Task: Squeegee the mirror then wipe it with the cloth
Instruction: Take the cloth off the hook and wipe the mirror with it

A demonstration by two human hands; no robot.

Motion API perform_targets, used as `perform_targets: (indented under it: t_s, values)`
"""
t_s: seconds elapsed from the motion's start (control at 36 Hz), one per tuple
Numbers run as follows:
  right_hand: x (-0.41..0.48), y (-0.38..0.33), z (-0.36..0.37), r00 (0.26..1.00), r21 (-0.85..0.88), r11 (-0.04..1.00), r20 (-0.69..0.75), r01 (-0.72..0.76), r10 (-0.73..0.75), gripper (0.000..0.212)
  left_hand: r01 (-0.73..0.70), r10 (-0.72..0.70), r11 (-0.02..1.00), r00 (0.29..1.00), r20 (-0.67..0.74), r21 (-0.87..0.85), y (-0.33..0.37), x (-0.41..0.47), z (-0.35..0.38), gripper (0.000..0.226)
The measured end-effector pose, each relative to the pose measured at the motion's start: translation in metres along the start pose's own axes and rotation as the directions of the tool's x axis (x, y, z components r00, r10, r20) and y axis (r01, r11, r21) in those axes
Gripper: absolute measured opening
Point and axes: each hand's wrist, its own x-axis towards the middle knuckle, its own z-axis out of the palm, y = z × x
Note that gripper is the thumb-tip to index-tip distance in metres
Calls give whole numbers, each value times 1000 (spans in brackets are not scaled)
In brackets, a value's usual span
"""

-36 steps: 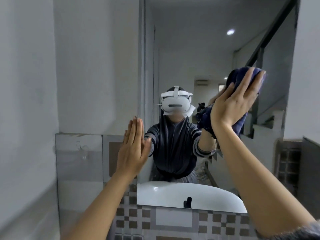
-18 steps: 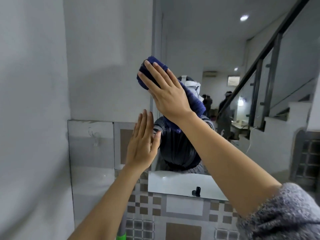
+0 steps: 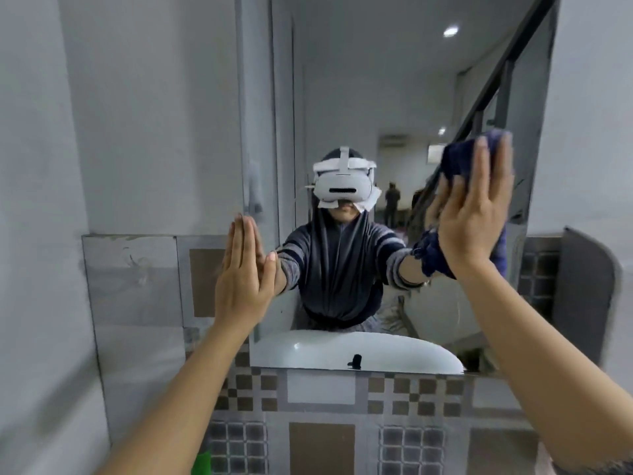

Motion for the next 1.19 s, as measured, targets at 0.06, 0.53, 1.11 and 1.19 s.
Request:
perform_targets:
  t_s: [0.06,0.53,1.11,1.19]
  values:
    - [-5,15,-9,989,6,989,-33,-145,145,45,11,-11,1000,1000,11,13,-1,-2,0,65]
    - [-54,-84,29,944,34,953,-129,-300,302,45,-69,49,991,984,173,113,-31,-36,-4,66]
    - [-90,-128,52,751,94,820,352,565,-558,56,-13,20,999,991,129,-49,-35,-53,5,59]
    - [-90,-87,32,827,30,877,317,480,-464,54,-9,12,1000,994,108,-23,-30,-54,9,61]
